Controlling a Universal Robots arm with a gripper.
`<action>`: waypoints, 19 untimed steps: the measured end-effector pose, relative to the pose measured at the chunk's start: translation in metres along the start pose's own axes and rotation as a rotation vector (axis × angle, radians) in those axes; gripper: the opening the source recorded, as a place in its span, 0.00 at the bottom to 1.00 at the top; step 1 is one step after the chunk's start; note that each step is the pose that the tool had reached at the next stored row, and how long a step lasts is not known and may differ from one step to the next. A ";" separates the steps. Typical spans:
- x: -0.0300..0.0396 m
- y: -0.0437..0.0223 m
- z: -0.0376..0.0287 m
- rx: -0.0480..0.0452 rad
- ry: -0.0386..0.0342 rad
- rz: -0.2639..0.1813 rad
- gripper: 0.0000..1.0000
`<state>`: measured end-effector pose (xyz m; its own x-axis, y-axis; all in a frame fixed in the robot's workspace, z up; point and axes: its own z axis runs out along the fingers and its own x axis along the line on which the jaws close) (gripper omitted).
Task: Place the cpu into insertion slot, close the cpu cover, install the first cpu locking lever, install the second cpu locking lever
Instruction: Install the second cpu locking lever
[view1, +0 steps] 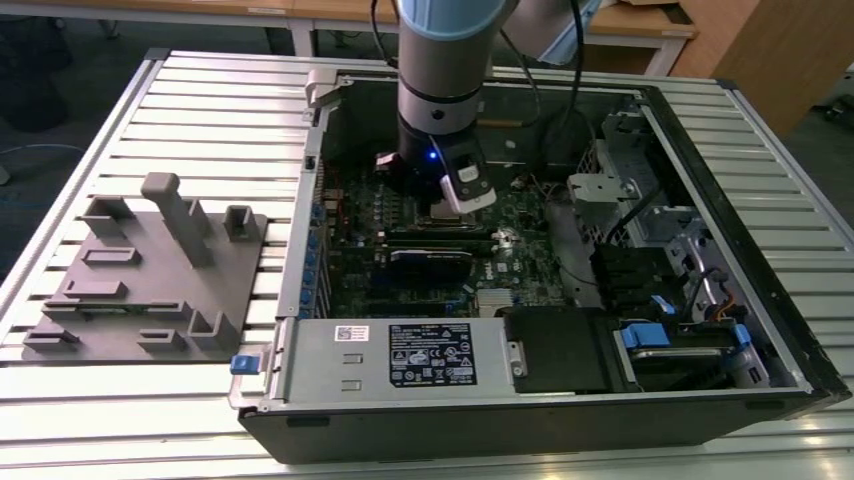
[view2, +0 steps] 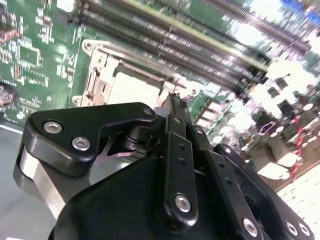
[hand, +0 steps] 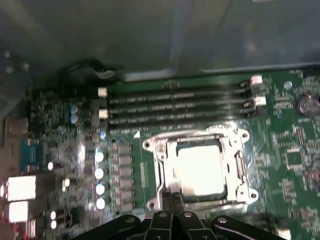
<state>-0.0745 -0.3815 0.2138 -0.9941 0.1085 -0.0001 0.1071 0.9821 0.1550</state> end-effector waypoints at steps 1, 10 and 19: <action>-0.0007 0.0028 0.0005 0.0011 0.0000 0.000 0.10; -0.0181 0.0168 0.0029 0.0275 -0.0030 0.000 0.10; -0.0256 0.0228 0.0031 0.0556 -0.0050 0.000 0.10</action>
<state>-0.0466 -0.3614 0.2142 -0.9940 0.1088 -0.0050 0.1078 0.9891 0.0999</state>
